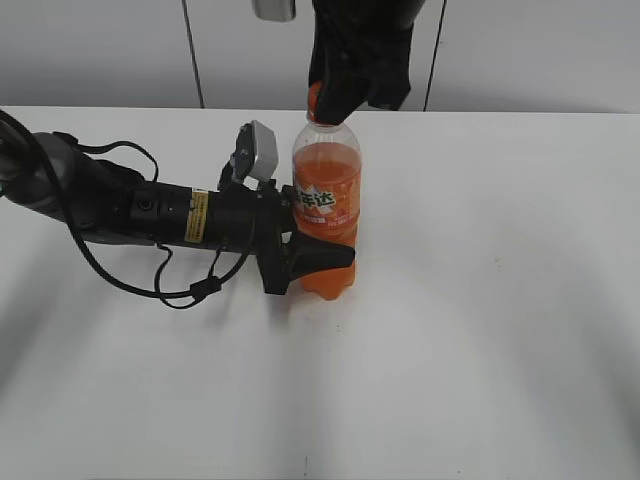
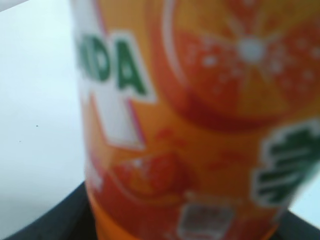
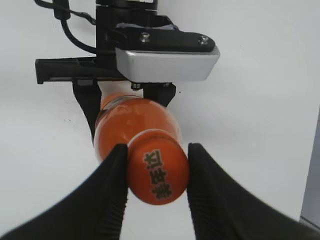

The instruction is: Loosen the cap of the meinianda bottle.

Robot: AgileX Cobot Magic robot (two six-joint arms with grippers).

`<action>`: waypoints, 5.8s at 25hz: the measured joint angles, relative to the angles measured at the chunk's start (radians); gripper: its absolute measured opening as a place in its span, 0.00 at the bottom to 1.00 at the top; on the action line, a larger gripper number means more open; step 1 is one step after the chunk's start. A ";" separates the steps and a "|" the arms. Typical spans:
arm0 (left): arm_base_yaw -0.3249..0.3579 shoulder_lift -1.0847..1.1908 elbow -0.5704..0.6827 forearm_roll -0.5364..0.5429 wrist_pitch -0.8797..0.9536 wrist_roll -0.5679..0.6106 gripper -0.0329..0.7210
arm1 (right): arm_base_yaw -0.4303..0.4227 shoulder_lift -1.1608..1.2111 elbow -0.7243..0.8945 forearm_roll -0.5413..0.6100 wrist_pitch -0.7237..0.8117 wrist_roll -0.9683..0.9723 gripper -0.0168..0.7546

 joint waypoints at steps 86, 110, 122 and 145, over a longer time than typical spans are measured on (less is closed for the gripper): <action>-0.001 0.000 0.000 -0.002 0.003 0.000 0.58 | -0.573 -0.127 0.817 -0.028 -0.605 1.109 0.37; -0.001 0.000 0.000 -0.002 0.003 0.000 0.58 | -0.575 0.034 0.820 -0.027 -0.610 1.113 0.37; -0.001 0.000 0.000 -0.002 0.003 0.000 0.58 | -0.575 0.035 0.820 -0.025 -0.590 1.113 0.50; -0.001 0.003 0.002 0.014 0.008 0.000 0.71 | -0.575 -0.147 0.703 -0.020 -0.405 1.149 0.71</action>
